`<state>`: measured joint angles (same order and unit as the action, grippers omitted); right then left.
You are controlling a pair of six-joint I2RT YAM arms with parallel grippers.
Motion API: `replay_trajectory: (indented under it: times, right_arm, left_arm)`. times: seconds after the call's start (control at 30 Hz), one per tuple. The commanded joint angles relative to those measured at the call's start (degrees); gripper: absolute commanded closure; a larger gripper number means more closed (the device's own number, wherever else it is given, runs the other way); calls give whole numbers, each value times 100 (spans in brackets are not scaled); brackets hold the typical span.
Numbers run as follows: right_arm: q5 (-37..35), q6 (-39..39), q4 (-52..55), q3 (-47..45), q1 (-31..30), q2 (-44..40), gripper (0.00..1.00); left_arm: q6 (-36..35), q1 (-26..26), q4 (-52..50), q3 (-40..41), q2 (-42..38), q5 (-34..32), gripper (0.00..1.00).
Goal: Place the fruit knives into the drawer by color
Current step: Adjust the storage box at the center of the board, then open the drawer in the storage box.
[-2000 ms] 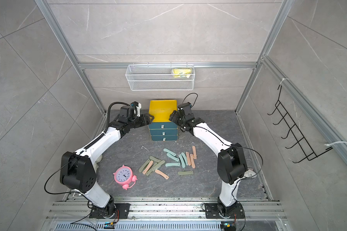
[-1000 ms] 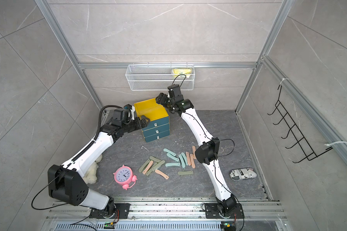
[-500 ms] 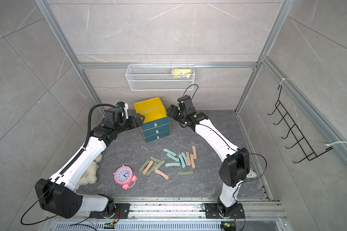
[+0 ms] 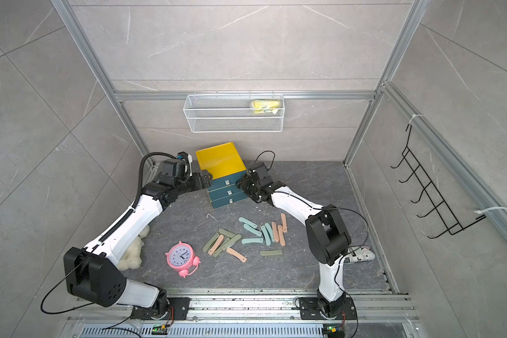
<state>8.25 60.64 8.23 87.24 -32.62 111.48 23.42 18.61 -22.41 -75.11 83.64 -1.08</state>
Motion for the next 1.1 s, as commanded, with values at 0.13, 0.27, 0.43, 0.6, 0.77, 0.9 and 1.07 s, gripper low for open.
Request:
replay_trajectory:
  times: [0.13,0.27,0.43,0.6,0.77,0.9,1.07]
  right_arm:
    - [-276,262,-260,686,32,405,27]
    - [-115,220,-33,1170,67,607,28]
    - [10,608,-1049,333,-19,215,32]
    - [99,1051,-1974,-341,-46,26,35]
    - [158,1168,-2268,-344,-152,155,42]
    - [55,1233,-2690,-608,-226,52,42]
    - [125,1375,-2735,-481,-250,227,43]
  left_arm:
    - [-153,-59,-56,-416,177,-32,1]
    - [-142,-77,2,-521,205,-41,1]
    - [-62,-191,128,-693,329,82,0]
    - [43,-324,167,-851,603,258,0]
    - [82,-402,185,-874,728,332,0]
    - [75,-435,154,-855,777,337,1]
    - [123,-470,183,-838,845,387,1]
